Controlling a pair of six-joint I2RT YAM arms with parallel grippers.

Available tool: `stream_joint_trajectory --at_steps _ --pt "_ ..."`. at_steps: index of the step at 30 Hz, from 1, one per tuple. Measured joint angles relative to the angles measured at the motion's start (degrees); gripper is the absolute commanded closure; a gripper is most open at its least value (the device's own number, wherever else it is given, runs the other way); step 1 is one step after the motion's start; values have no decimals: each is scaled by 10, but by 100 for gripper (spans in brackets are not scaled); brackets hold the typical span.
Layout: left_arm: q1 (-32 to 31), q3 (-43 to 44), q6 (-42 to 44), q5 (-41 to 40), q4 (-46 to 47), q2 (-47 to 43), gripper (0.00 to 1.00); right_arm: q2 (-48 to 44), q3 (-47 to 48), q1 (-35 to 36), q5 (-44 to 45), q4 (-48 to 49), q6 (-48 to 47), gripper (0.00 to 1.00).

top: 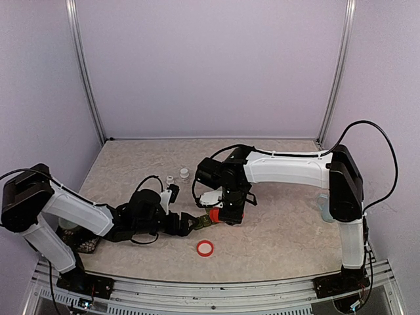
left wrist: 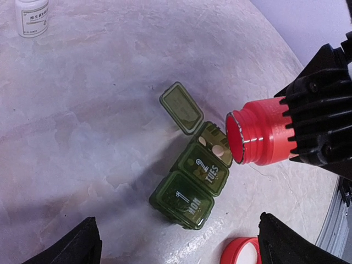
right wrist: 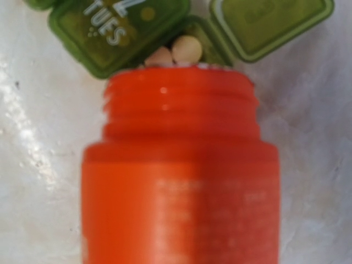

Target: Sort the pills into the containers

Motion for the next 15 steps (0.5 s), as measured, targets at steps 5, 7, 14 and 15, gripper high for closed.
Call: stream_joint_trajectory --at_steps 5,7,14,15 --pt "0 9 0 4 1 0 4 0 0 0 1 0 0 69" --pt "0 9 0 6 0 0 4 0 0 0 1 1 0 69" --pt "0 9 0 6 0 -1 4 -1 -7 0 -2 21 0 70" --pt "0 9 0 6 0 -2 4 -1 -10 0 -2 25 0 70"
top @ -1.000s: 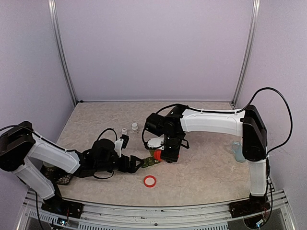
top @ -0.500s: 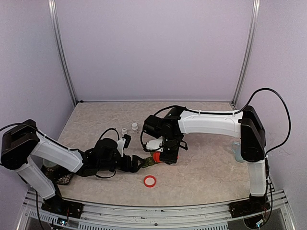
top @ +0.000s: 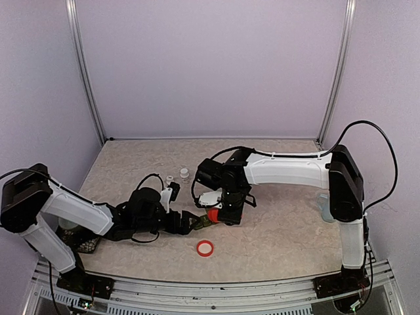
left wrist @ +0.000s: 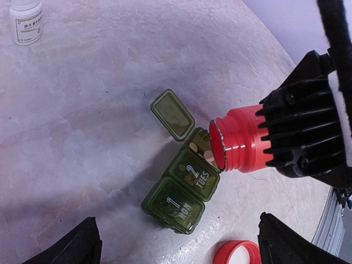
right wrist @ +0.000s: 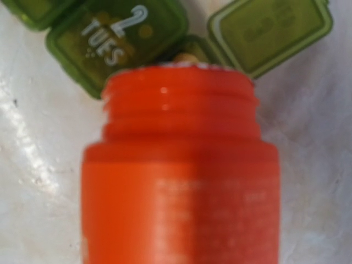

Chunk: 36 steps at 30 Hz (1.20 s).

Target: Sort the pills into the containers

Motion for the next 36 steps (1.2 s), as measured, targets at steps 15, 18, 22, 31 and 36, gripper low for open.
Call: stream_joint_trajectory --at_steps 15,18,22,31,36 --pt "0 0 0 0 -4 -13 4 -76 -99 -2 -8 91 11 72" --pt "0 0 0 0 -4 -13 4 -90 -120 -5 -11 115 14 72" --pt "-1 0 0 0 -4 -14 4 -107 -159 -8 -17 153 19 72" --pt "-2 0 0 -1 -10 -24 3 -198 -294 -14 -30 278 32 72" --pt "-4 0 0 -1 -12 -26 3 -266 -383 -19 -40 385 41 72"
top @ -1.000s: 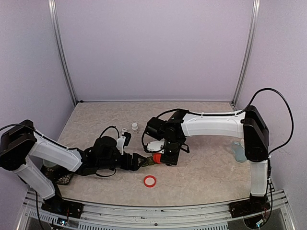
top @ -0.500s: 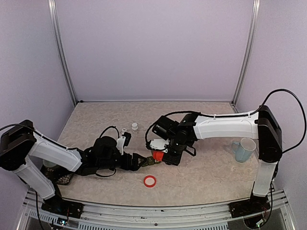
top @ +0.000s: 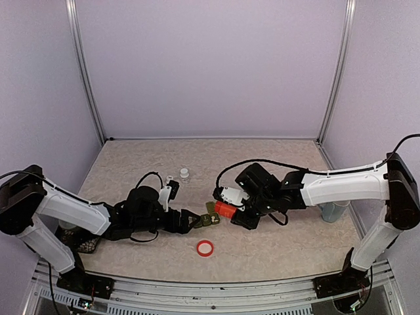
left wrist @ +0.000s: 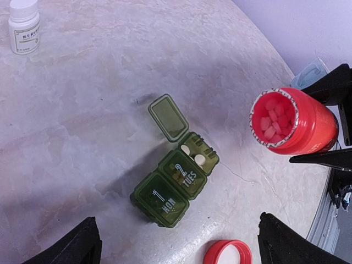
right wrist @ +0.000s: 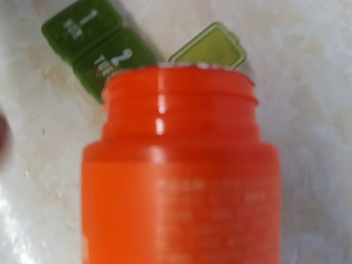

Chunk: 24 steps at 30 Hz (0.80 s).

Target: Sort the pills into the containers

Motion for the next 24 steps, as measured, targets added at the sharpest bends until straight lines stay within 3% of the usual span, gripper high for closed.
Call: stream_joint_trajectory --at_steps 9,16,24 --pt "-6 -1 -2 -2 -4 -14 3 -100 -173 -6 -3 234 23 71" --pt "-21 1 -1 -5 -28 -52 3 -204 -332 -10 18 470 33 68" --pt "-56 23 2 -18 -78 -83 3 -240 -466 -10 39 738 30 66"
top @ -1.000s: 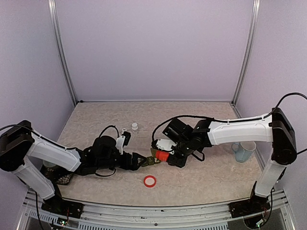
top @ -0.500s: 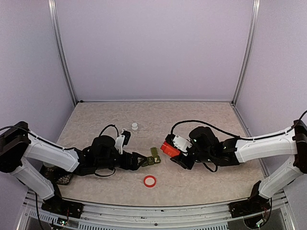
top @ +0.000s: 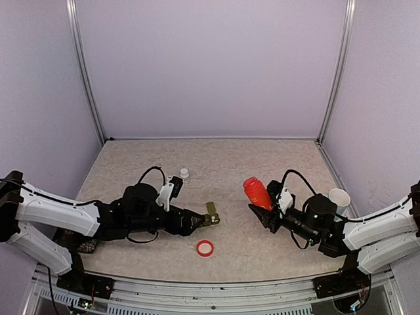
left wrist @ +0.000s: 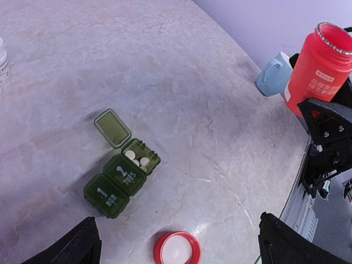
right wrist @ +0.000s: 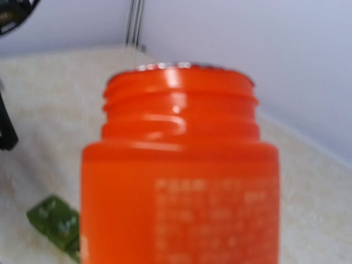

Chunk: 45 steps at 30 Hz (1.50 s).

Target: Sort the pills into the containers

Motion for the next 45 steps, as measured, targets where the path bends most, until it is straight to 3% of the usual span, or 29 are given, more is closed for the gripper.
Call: stream_joint_trajectory --at_steps 6,11,24,33,37,45 --pt "-9 76 21 12 -16 -6 1 28 -30 0 -25 136 0 66" --pt "-12 158 43 47 -5 17 1 37 -36 2 -52 189 2 66" --pt "-26 327 97 111 -5 145 7 37 -38 12 -76 199 9 65" --pt "-48 375 131 115 -27 178 14 37 -38 14 -78 198 15 64" --pt "-51 377 139 114 -37 183 22 37 -38 14 -78 195 15 63" --pt "-52 378 148 111 -42 183 48 37 -38 14 -78 193 16 62"
